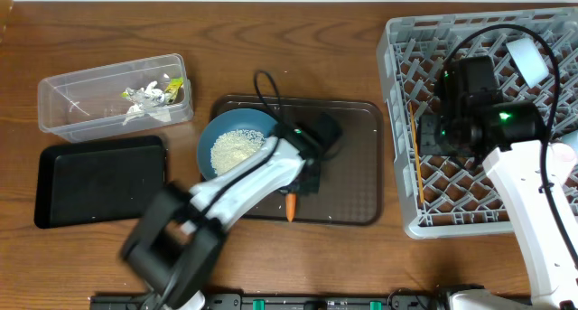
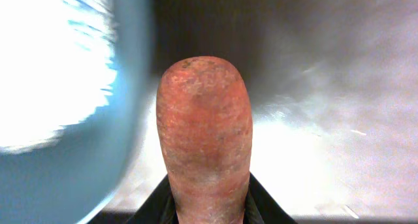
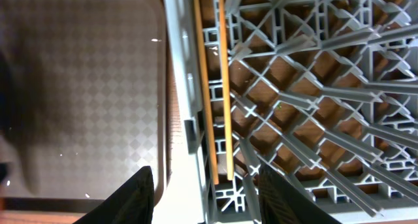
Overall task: Sort waste into correct bins and load items into the dishwasher rack
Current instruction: 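Carry the carrot left and release it onto the black tray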
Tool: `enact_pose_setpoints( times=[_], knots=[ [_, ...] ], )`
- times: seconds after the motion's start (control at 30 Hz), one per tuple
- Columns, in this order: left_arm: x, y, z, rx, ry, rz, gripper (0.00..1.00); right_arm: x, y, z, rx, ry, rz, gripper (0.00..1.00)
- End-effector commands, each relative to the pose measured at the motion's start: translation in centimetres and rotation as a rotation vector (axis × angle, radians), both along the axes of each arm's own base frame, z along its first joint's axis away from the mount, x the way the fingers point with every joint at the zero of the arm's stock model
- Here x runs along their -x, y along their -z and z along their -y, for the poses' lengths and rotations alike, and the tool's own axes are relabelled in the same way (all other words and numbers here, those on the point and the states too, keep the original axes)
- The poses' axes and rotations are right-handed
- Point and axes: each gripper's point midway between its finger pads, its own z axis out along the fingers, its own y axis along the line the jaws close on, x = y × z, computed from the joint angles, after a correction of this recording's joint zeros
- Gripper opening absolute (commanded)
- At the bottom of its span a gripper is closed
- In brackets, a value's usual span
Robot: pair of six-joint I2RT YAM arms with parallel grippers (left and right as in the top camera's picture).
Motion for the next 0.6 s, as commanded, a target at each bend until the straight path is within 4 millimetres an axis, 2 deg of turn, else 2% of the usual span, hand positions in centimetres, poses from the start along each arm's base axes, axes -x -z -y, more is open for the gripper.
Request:
enact_pose_setpoints(
  times=[0.0,0.13,0.27,0.4,0.57],
  knots=[
    [-2.8,-6.7,-1.8,0.024,-0.021,0.231,0.19,-0.1,0.0,1.3,0.015,0.044,-0.002,0.46],
    [-4.6,-11.5,-5.4,0.048,-0.090,0.379,0.19,-0.1,0.0,1.6,0.015,0.055,-0.002,0.46],
    [-6.3,-13.8,-10.9,0.022,-0.245,0.453,0.19,-0.1,0.0,1.6,0.015,0.055,-0.003,0.46],
    [-7.6,-13.7,-17.0,-0.025,-0.423,0.453,0.19,0.0,0.0,1.6,0.015,0.055,-0.006,0.46],
    [-7.9,-11.7,-24.6,-0.096,-0.647,0.389,0.19,0.1,0.1,1.6,0.016,0.055,-0.009,0.46]
  ],
)
